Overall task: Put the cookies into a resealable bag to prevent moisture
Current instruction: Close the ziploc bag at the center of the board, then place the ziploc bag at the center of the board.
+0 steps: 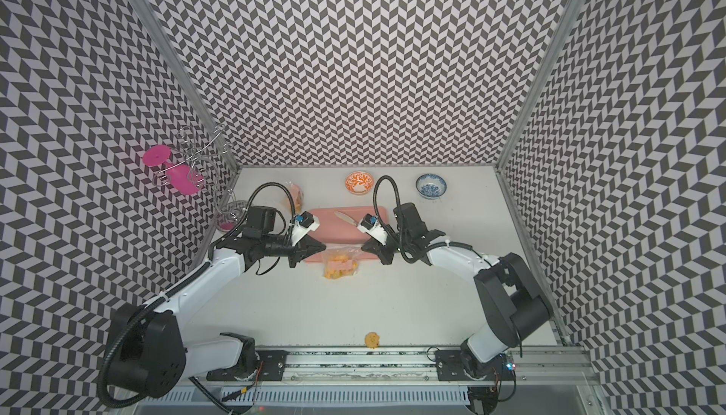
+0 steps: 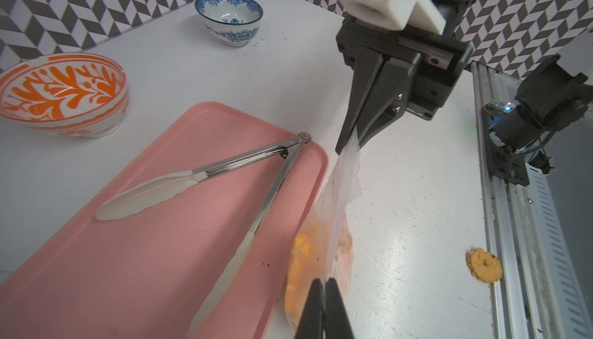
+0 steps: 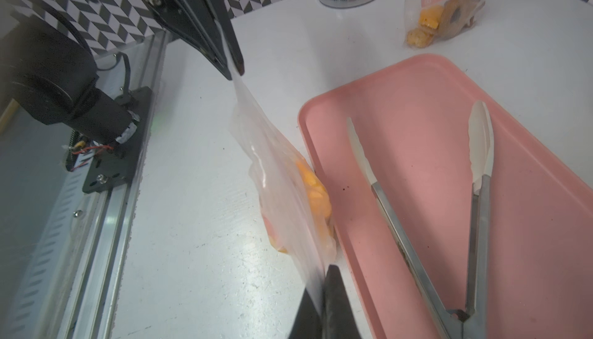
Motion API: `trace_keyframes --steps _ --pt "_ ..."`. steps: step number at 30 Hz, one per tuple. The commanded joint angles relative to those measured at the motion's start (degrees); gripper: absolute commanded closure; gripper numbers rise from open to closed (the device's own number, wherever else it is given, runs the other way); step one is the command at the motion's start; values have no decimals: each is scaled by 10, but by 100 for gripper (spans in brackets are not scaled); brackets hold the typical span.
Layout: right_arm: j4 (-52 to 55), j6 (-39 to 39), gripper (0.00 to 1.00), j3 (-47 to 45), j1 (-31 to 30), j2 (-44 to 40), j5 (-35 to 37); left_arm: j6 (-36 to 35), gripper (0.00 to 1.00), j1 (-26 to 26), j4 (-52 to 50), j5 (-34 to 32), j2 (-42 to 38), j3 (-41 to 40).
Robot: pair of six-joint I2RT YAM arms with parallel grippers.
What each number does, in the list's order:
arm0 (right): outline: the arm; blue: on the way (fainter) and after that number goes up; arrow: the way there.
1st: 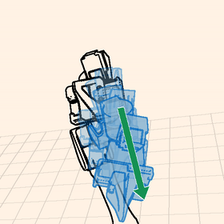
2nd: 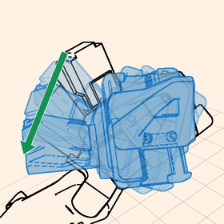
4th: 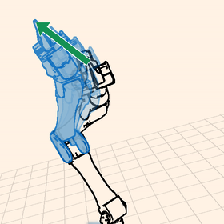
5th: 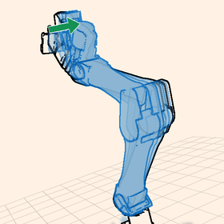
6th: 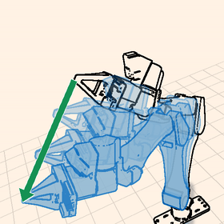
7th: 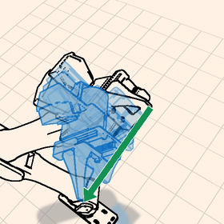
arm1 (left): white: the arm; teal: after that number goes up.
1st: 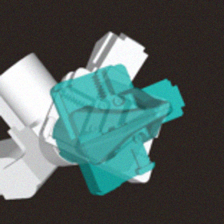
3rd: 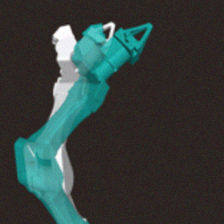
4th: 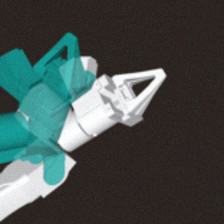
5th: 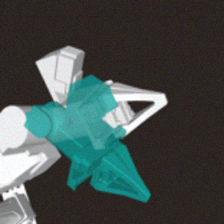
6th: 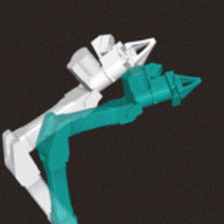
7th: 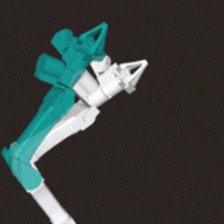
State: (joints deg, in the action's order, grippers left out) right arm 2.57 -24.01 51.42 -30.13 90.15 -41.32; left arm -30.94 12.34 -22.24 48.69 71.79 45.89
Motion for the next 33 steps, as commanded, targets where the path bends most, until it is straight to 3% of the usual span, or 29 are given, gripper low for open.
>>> trace_keyframes --steps 1,10,20,26,31,33 --pt "-50 28 97 3 -5 -1 -19 14 100 -21 -27 -61 -32 24" --pt "-155 132 74 58 -88 48 -7 67 100 -103 -29 -154 -27 57" --pt "-150 120 65 62 -106 53 69 132 100 -172 -43 -296 149 188" --pt "-140 106 61 41 -99 32 113 171 100 -170 -7 -407 212 245" --pt "-143 105 60 28 -84 18 127 172 100 -157 8 -430 261 281" --pt "-144 105 60 23 -77 12 128 161 100 -147 15 -506 268 291"
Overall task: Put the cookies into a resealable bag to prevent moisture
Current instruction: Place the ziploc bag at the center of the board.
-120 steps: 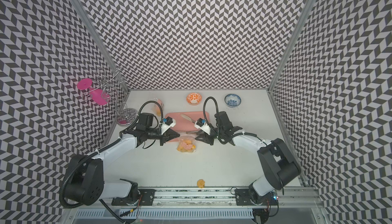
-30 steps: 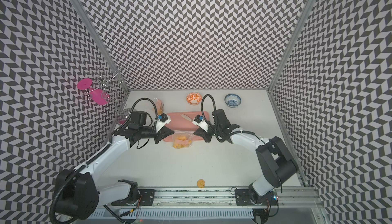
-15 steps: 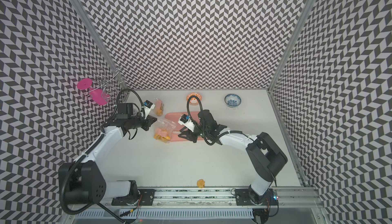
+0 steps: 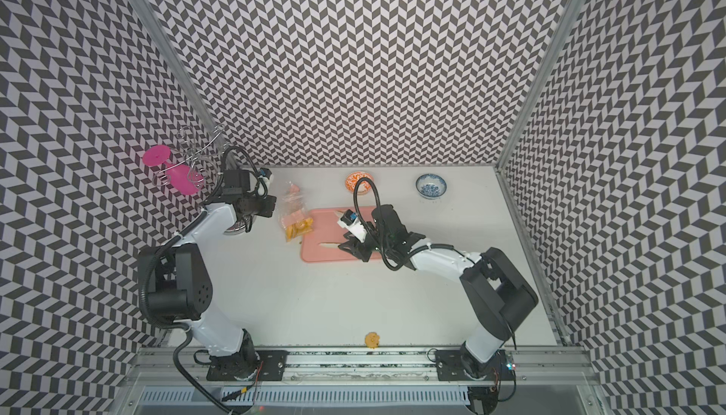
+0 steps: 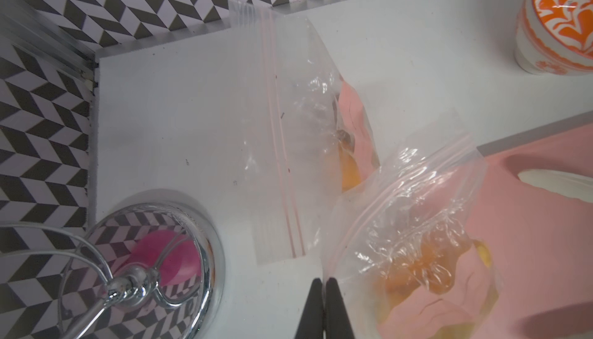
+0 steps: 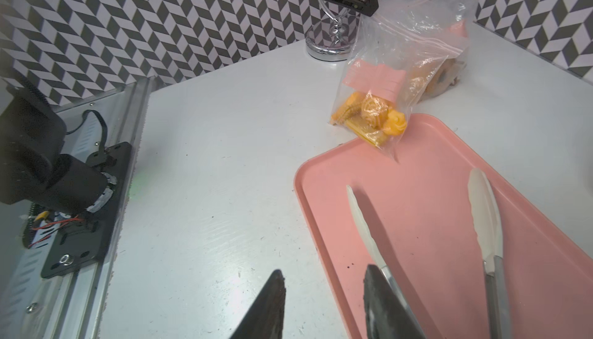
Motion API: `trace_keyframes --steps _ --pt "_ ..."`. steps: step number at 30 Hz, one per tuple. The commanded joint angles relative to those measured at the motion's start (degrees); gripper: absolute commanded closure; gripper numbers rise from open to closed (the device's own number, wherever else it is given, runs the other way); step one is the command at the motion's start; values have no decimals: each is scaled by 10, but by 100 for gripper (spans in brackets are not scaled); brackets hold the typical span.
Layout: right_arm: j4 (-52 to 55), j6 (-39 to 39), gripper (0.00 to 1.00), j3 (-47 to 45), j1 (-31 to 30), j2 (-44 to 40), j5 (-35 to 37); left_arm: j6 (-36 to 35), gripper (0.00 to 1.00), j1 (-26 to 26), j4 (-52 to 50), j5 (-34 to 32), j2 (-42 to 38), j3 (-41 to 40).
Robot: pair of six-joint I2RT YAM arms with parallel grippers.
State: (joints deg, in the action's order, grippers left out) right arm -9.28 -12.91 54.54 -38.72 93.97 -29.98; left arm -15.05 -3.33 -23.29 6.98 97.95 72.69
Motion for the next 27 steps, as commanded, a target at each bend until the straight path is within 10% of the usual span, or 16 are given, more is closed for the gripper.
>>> trace_keyframes --steps 1,8,21,27 --pt "-25 -5 59 -11 13 -30 16 0 100 9 28 -114 9 30" --pt "-27 -5 58 -20 27 -32 14 -15 98 29 16 -161 35 54" --pt "-25 13 41 -59 94 -91 41 17 2 57 4 -123 -62 22" --pt "-37 85 9 -111 185 -167 107 94 0 65 10 -48 -190 -89"
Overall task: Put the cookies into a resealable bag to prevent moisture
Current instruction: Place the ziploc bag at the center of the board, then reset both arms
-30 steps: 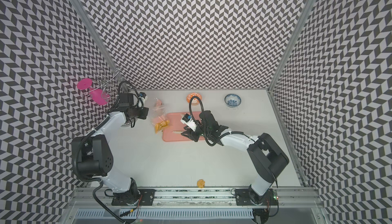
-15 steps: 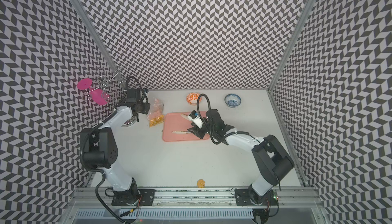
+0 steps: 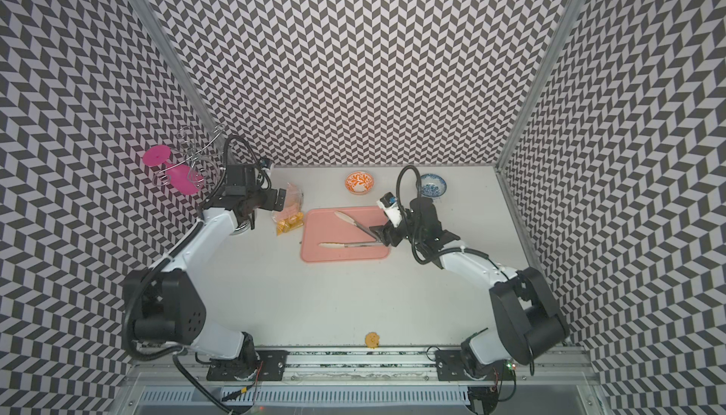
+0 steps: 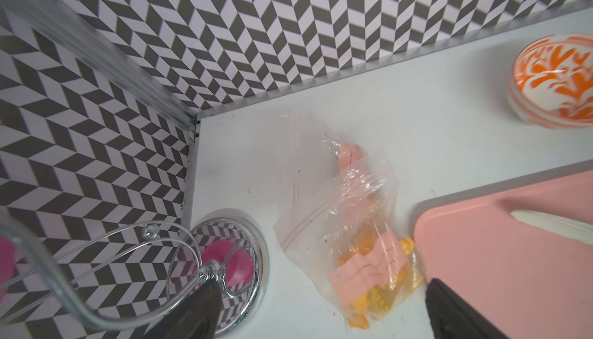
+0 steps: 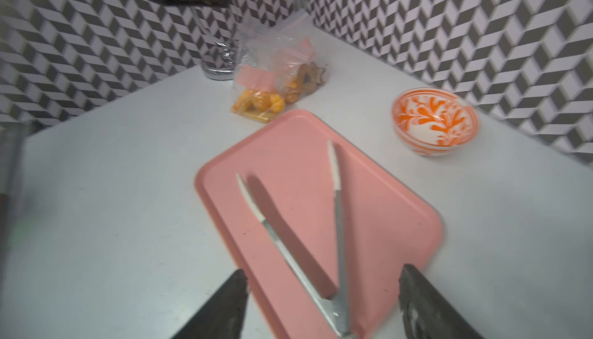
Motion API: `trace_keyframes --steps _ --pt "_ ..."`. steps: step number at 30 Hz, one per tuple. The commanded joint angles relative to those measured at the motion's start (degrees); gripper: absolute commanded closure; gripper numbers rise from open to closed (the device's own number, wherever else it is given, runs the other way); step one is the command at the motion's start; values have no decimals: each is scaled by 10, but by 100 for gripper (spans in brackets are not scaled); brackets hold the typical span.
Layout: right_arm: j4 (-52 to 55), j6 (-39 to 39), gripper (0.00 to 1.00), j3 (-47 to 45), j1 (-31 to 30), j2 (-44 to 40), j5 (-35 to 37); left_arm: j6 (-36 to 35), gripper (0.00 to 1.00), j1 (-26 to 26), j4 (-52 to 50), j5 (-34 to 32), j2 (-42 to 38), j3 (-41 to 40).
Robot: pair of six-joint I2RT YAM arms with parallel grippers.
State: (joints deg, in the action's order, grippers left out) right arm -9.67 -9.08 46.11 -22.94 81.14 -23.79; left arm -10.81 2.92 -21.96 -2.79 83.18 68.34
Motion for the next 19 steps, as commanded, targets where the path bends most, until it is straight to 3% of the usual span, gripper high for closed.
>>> trace_keyframes --steps 1,3,6,10,16,19 --pt "-41 69 3 -42 40 -55 84 68 0 2 11 67 -70 -85" --pt "-71 96 0 -75 57 -78 178 105 0 2 68 67 -123 -172" --pt "-168 103 0 -148 75 -100 289 151 0 1 243 36 -196 -321" --pt "-286 80 0 -235 118 -106 360 170 0 -7 456 4 -211 -466" --pt "-436 94 0 -311 178 -64 363 162 0 -52 650 60 -124 -508" --pt "-433 95 0 -302 178 -59 361 139 0 -57 693 74 -101 -511"
